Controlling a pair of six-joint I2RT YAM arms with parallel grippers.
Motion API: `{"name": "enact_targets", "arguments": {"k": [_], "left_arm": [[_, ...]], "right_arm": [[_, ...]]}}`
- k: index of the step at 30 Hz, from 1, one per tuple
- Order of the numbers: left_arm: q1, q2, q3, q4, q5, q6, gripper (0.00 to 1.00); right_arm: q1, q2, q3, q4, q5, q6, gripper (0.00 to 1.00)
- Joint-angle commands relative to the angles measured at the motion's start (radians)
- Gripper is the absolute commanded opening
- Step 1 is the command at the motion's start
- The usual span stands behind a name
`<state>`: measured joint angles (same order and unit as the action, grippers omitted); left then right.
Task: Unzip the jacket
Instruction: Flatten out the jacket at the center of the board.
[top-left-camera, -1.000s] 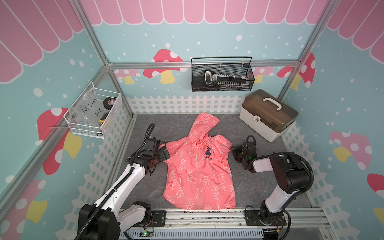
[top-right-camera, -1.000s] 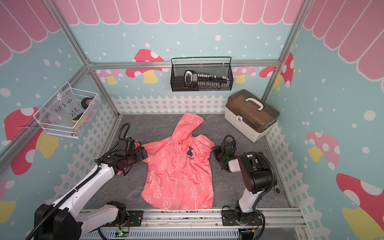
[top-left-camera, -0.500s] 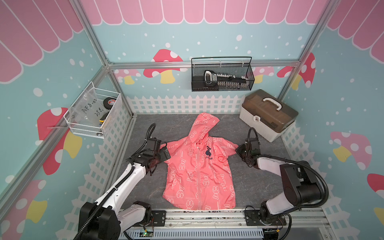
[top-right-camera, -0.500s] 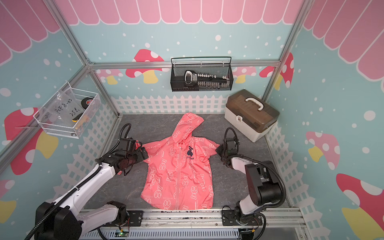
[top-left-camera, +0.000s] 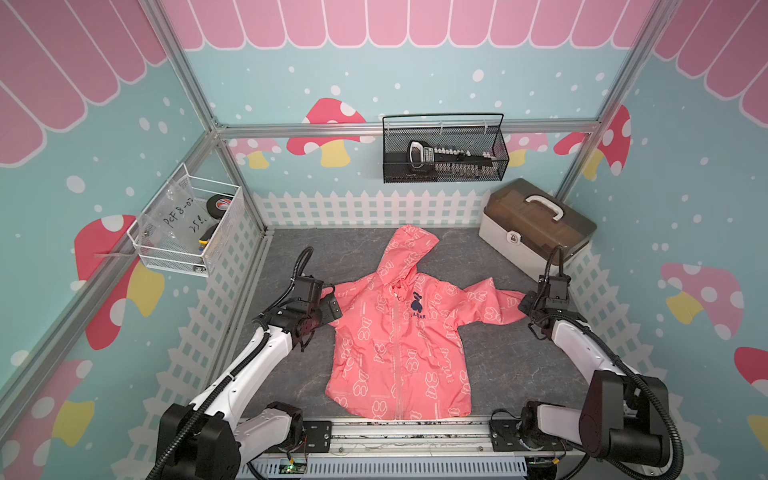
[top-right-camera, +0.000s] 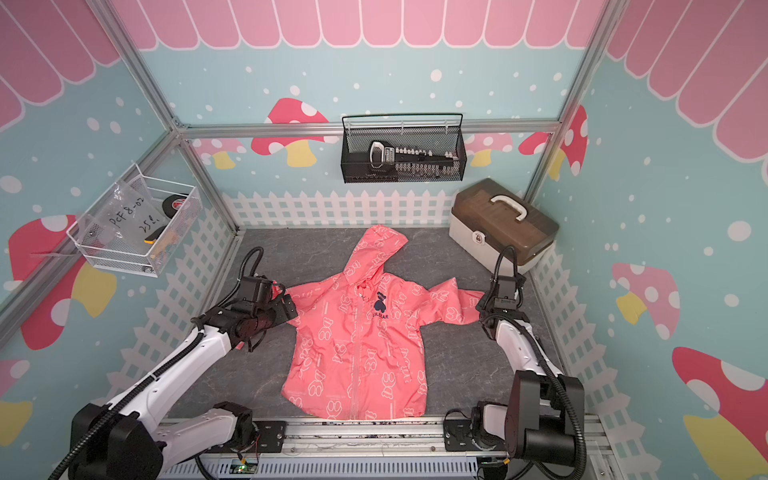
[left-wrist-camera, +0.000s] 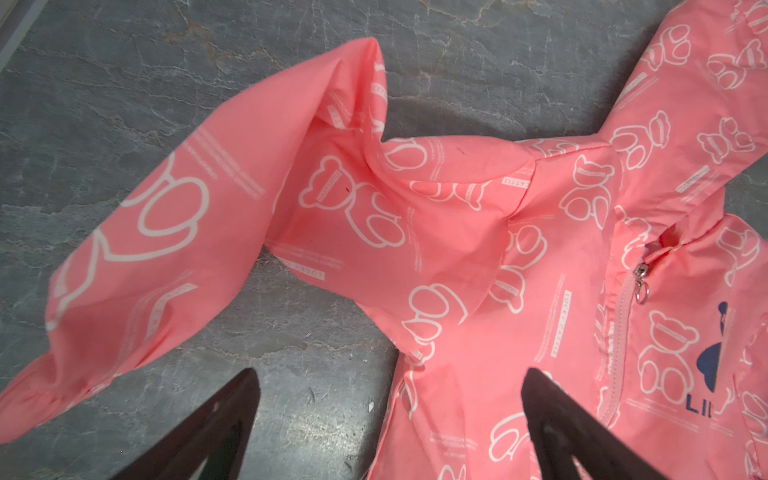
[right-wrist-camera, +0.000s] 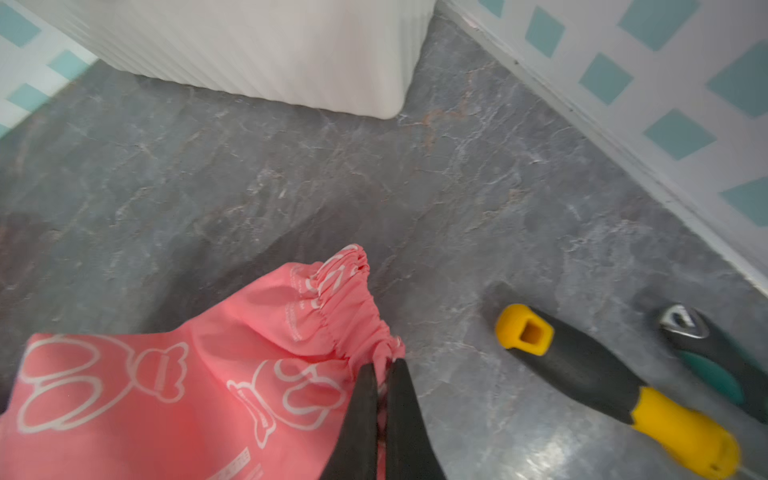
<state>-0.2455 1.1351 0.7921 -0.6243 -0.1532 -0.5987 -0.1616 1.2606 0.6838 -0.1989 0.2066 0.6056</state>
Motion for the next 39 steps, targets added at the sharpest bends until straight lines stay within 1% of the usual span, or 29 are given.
{"name": "enact_targets", "arguments": {"k": [1,2,3,4,6,9,11,13,14,15,16,17,18,20,22,25,30,33,35,37,39], "left_arm": [[-0.01,-0.018,-0.002,-0.022,-0.023,-0.013,0.98],[-0.009,-0.02,-0.002,-0.025,-0.025,-0.013,0.99],[-0.008,-0.02,-0.002,-0.027,-0.027,-0.016,0.99],[-0.009,-0.021,-0.002,-0.03,-0.03,-0.019,0.98],[-0.009,-0.021,-0.002,-0.038,-0.036,-0.022,0.98],[-0.009,-0.021,-0.001,-0.054,-0.055,-0.032,0.98],[-0.009,-0.02,0.0,-0.063,-0.077,-0.042,0.99],[-0.014,-0.013,0.007,-0.078,-0.113,-0.051,0.98],[-0.017,-0.007,0.011,-0.084,-0.13,-0.053,0.98],[-0.021,0.003,0.015,-0.09,-0.143,-0.053,0.98],[-0.024,0.012,0.022,-0.095,-0.152,-0.052,0.98],[-0.027,0.02,0.027,-0.1,-0.159,-0.052,0.98],[-0.032,0.028,0.032,-0.105,-0.16,-0.052,0.98],[-0.04,0.037,0.038,-0.111,-0.16,-0.049,0.98],[-0.046,0.053,0.043,-0.122,-0.217,-0.043,0.98],[-0.044,0.094,0.067,-0.158,-0.298,-0.04,0.99],[-0.036,0.17,0.088,-0.166,-0.357,-0.041,0.99],[-0.023,0.206,0.076,-0.138,-0.27,-0.079,0.99],[-0.025,0.202,0.041,-0.096,-0.212,-0.119,0.97],[-0.023,0.184,-0.008,-0.033,-0.173,-0.155,0.93],[-0.016,0.178,-0.026,-0.01,-0.171,-0.181,0.88]], "right_arm": [[-0.024,-0.041,0.027,-0.076,0.062,-0.111,0.13],[-0.027,-0.048,0.038,-0.093,0.077,-0.12,0.24],[-0.029,-0.058,0.049,-0.113,0.09,-0.12,0.45],[-0.029,-0.068,0.06,-0.135,0.111,-0.108,0.59],[-0.028,-0.091,0.078,-0.175,0.132,-0.096,0.72],[-0.029,-0.138,0.11,-0.215,0.106,-0.115,0.74],[-0.029,-0.172,0.132,-0.231,0.029,-0.136,0.7],[-0.027,-0.201,0.138,-0.212,-0.146,-0.145,0.64],[-0.022,-0.207,0.139,-0.196,-0.239,-0.143,0.63],[-0.009,-0.204,0.14,-0.18,-0.336,-0.131,0.65],[0.02,-0.195,0.147,-0.196,-0.371,-0.102,0.81],[0.055,-0.183,0.162,-0.226,-0.352,-0.078,0.88],[0.114,-0.166,0.177,-0.25,-0.334,-0.077,0.9],[0.229,-0.129,0.203,-0.282,-0.302,-0.085,0.9],[0.317,-0.085,0.207,-0.274,-0.315,-0.065,0.87],[0.386,-0.035,0.185,-0.231,-0.34,-0.029,0.78],[0.443,0.011,0.148,-0.181,-0.375,-0.012,0.69],[0.458,-0.002,0.13,-0.169,-0.367,-0.007,0.67],[0.459,-0.024,0.114,-0.155,-0.354,-0.001,0.65],[0.459,-0.045,0.105,-0.147,-0.341,-0.003,0.61],[0.46,-0.055,0.105,-0.145,-0.341,-0.011,0.59]]}}
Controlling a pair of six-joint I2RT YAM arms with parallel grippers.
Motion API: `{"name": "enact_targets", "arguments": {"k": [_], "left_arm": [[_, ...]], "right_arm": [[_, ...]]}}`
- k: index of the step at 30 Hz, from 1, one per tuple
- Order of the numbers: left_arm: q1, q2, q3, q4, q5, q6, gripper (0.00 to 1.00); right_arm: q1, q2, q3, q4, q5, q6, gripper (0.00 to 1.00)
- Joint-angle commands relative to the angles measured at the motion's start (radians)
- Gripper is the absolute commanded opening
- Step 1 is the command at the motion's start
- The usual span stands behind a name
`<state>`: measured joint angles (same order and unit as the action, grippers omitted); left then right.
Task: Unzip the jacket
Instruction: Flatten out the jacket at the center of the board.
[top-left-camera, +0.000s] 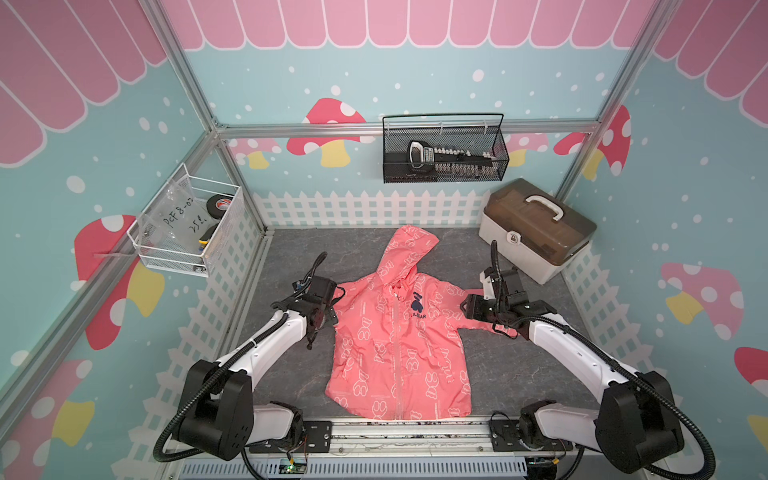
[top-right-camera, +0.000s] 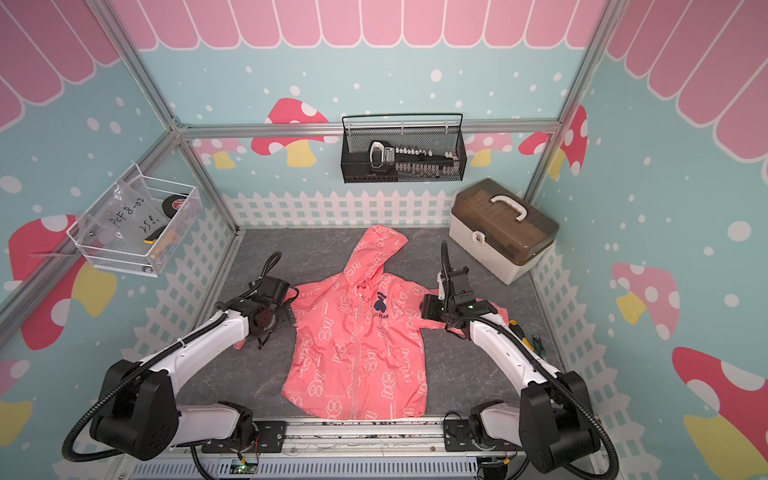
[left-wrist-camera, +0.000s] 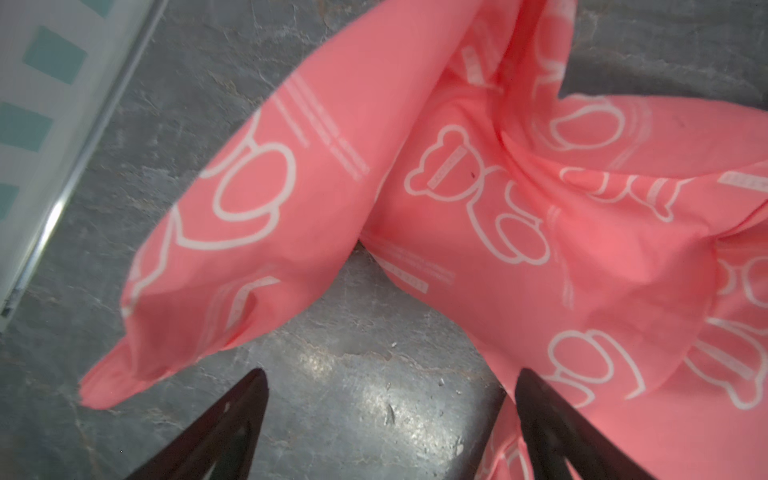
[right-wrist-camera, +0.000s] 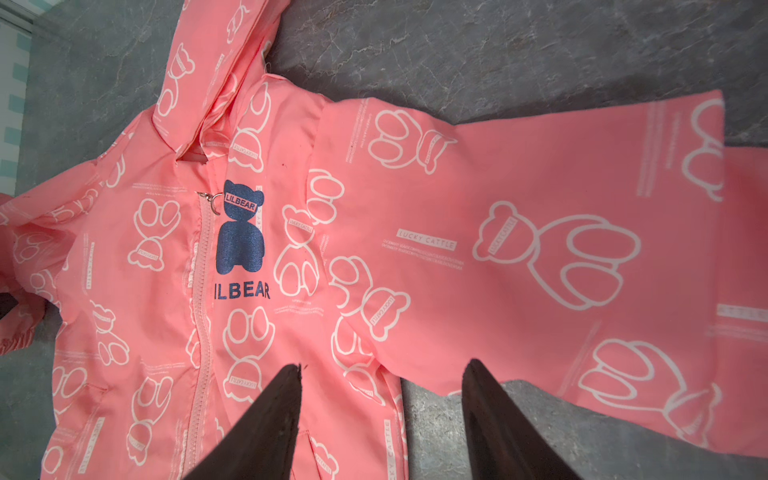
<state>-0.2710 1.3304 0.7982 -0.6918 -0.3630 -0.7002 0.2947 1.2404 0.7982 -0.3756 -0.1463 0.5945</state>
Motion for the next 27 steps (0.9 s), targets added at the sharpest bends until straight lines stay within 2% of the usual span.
{"name": "enact_targets", "arguments": {"k": [1,5,8,11,14,18,22,24,27], "left_arm": [[0.017,-0.014,-0.03,0.057,0.032,-0.09,0.86],[0.096,0.017,-0.036,0.085,0.038,-0.126,0.69],[0.185,0.053,-0.043,0.134,0.103,-0.14,0.54],[0.267,0.11,0.038,0.136,0.056,-0.142,0.54],[0.331,0.217,0.209,0.118,0.008,-0.111,0.53],[0.381,0.357,0.459,0.074,0.009,-0.057,0.48],[0.383,0.369,0.579,0.048,-0.038,0.016,0.54],[0.383,0.328,0.565,0.05,-0.048,0.04,0.6],[0.381,0.231,0.461,0.088,-0.024,0.055,0.72]], "right_arm": [[0.003,-0.036,-0.007,0.032,0.009,-0.008,0.59],[0.003,-0.032,-0.004,0.032,0.003,-0.027,0.59],[0.003,-0.023,-0.004,0.034,-0.004,-0.03,0.59],[0.003,-0.022,-0.001,0.033,-0.004,-0.032,0.63],[0.003,-0.029,-0.003,0.033,-0.004,-0.032,0.63],[0.004,-0.057,-0.022,0.027,0.008,-0.032,0.63],[0.003,-0.087,-0.03,-0.026,0.043,-0.057,0.69],[0.003,-0.101,-0.036,-0.037,0.042,-0.069,0.7],[0.003,-0.108,-0.045,-0.033,0.025,-0.075,0.7]]}}
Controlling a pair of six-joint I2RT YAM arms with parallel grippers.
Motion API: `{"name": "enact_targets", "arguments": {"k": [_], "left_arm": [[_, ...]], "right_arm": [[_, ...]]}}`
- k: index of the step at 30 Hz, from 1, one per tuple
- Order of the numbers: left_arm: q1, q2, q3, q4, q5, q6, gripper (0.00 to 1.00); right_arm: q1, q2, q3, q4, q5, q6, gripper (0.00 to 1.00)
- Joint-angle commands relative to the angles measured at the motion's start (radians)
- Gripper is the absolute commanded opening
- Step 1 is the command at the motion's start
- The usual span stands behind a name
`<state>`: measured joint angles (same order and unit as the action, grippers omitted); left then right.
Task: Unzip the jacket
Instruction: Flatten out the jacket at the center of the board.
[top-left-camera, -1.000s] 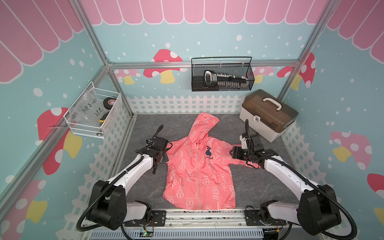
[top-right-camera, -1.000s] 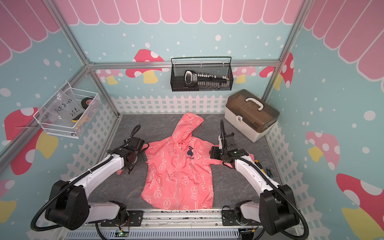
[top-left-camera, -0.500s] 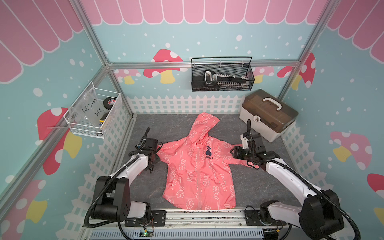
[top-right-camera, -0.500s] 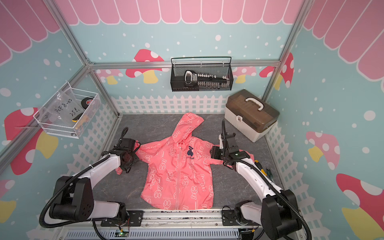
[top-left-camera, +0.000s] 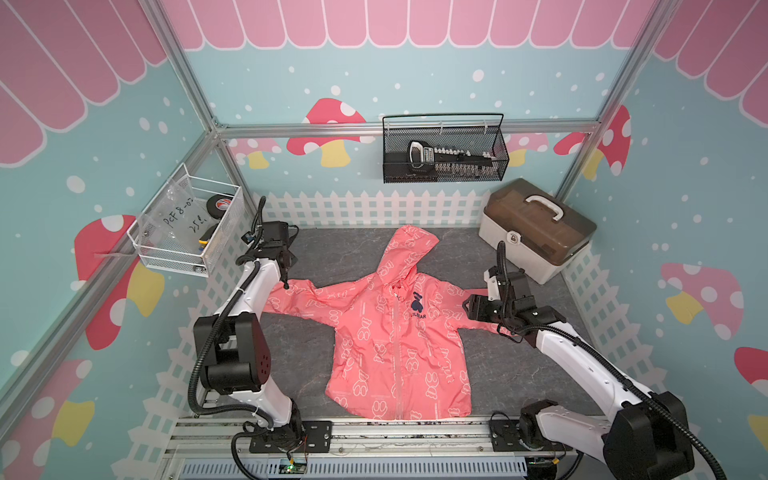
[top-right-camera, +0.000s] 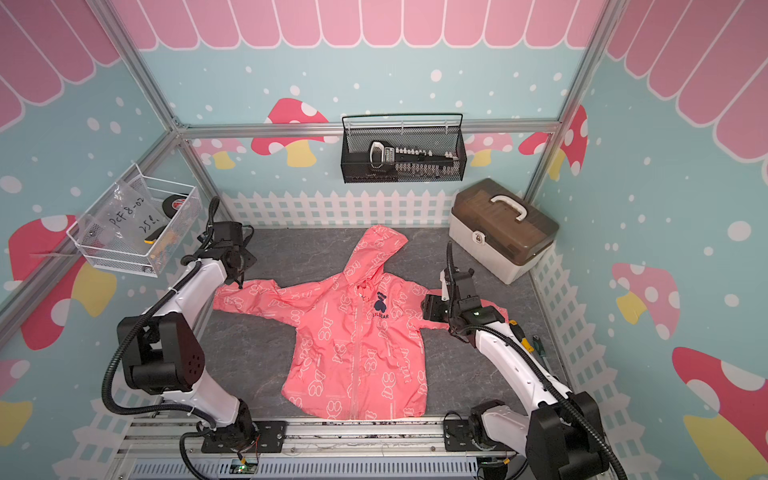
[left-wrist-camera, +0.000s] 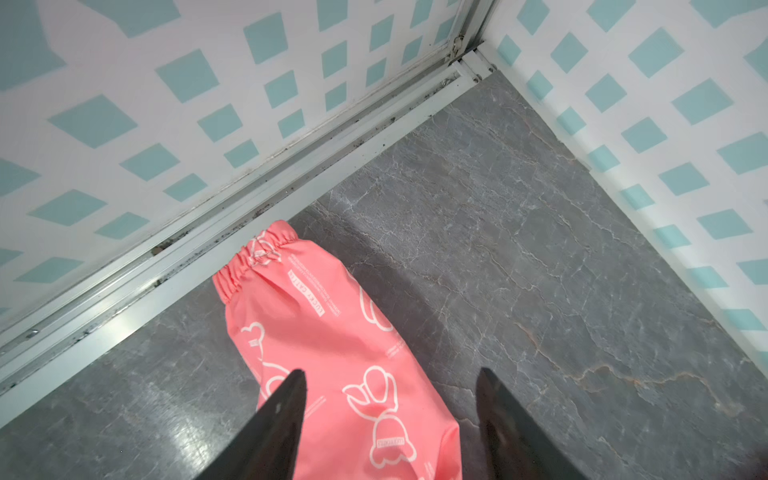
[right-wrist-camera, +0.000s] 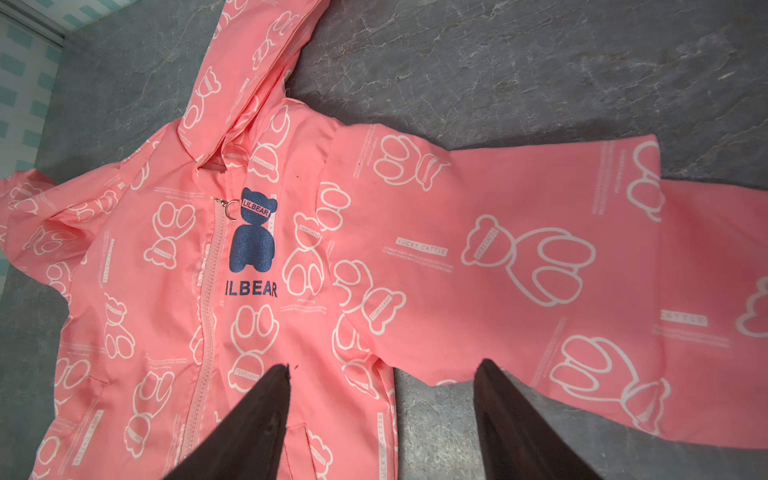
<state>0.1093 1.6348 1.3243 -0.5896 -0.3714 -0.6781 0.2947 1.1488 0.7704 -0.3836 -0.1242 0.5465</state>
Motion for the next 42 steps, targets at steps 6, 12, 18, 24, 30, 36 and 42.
{"name": "enact_targets", "arguments": {"k": [6,12,18,24,30,36,42], "left_arm": [[-0.035,-0.235,-0.315,0.037,0.067,0.023,0.81],[-0.136,-0.26,-0.416,0.099,0.107,0.025,0.71],[-0.247,-0.134,-0.328,0.178,0.255,0.091,0.47],[-0.318,0.064,-0.22,0.181,0.367,0.086,0.32],[-0.31,0.185,-0.18,0.181,0.346,0.069,0.21],[-0.235,0.258,-0.178,0.184,0.373,0.034,0.12],[-0.194,0.221,-0.203,0.218,0.325,0.022,0.01]], "right_arm": [[0.004,0.013,-0.016,0.005,-0.045,-0.023,0.65],[0.006,0.114,-0.021,0.102,-0.109,0.009,0.48],[0.026,0.357,0.071,0.181,-0.127,0.025,0.35],[0.032,0.571,0.15,0.207,-0.063,0.087,0.17],[-0.03,0.589,0.073,0.287,-0.04,0.113,0.11],[-0.184,0.564,0.047,0.305,-0.135,0.069,0.11],[-0.202,0.558,0.096,0.251,-0.121,0.034,0.11]]}}
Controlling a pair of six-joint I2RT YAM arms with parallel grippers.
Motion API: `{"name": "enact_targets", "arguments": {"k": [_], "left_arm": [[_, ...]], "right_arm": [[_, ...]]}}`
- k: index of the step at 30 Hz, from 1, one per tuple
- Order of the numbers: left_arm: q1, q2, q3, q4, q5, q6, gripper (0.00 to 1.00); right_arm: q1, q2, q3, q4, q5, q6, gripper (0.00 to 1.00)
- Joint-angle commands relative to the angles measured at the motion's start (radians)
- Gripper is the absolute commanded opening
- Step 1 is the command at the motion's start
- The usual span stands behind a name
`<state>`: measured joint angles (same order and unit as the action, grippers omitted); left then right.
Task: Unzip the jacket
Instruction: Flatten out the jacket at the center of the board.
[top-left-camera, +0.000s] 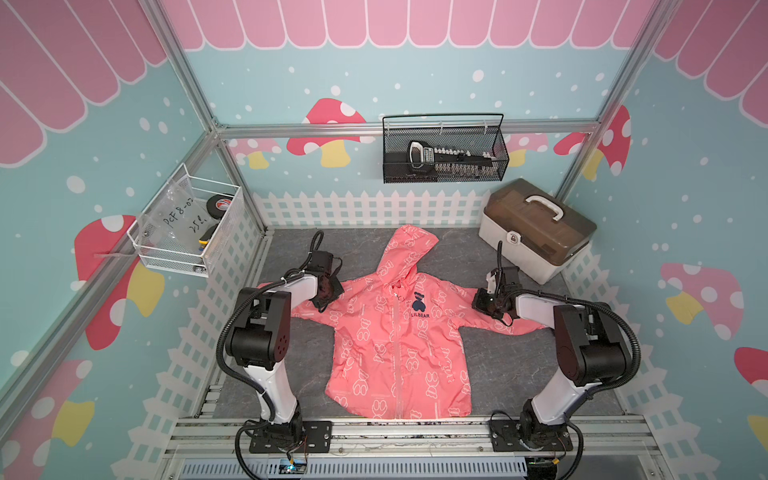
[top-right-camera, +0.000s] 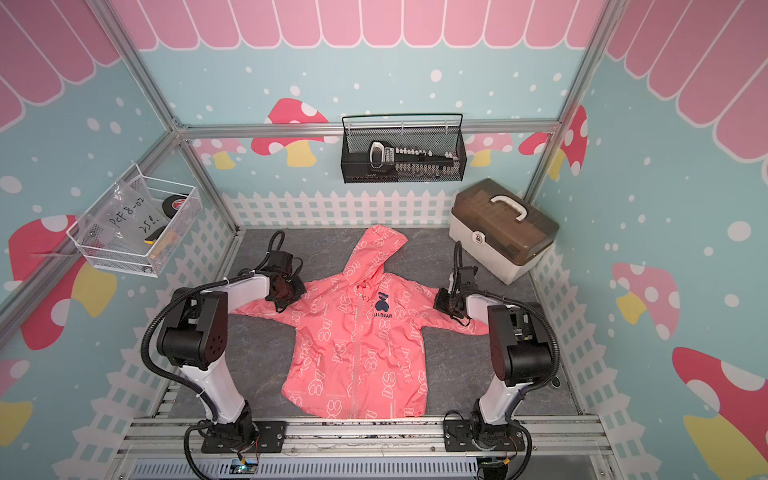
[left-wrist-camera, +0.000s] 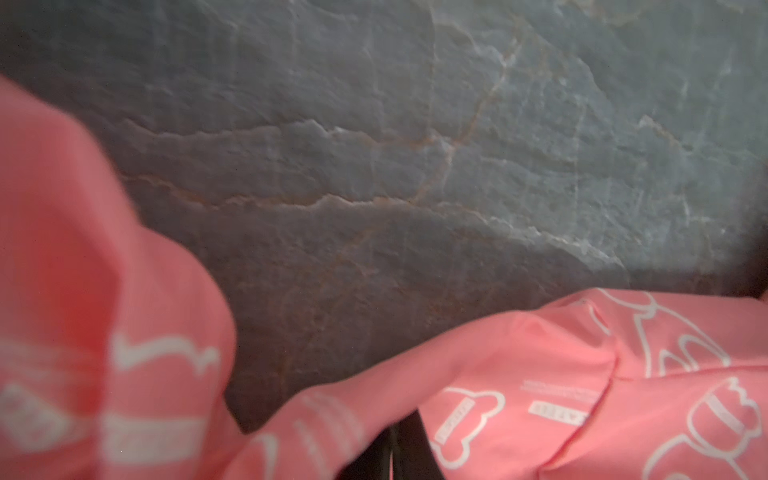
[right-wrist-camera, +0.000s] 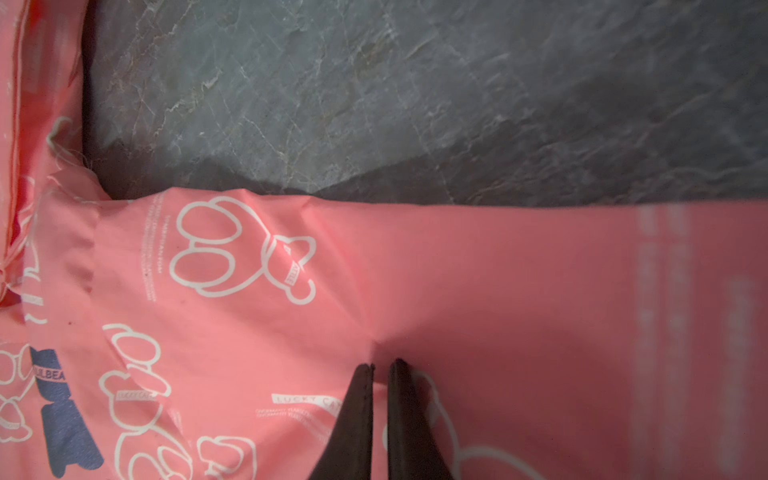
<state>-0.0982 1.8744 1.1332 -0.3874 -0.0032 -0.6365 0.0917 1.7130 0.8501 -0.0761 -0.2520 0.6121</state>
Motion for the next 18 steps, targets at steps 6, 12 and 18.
{"name": "enact_targets", "arguments": {"k": [6,12,18], "left_arm": [[0.052,-0.158,-0.067,0.081,-0.098,-0.023,0.0],[0.02,-0.3,-0.135,0.132,-0.044,-0.007,0.17],[-0.159,-0.343,-0.162,-0.065,-0.132,-0.01,0.43]], "right_arm": [[-0.015,-0.073,0.05,-0.166,0.012,-0.114,0.12],[-0.011,-0.132,0.097,-0.266,-0.012,-0.19,0.39],[0.103,-0.095,0.129,-0.372,0.023,-0.222,0.65]]}}
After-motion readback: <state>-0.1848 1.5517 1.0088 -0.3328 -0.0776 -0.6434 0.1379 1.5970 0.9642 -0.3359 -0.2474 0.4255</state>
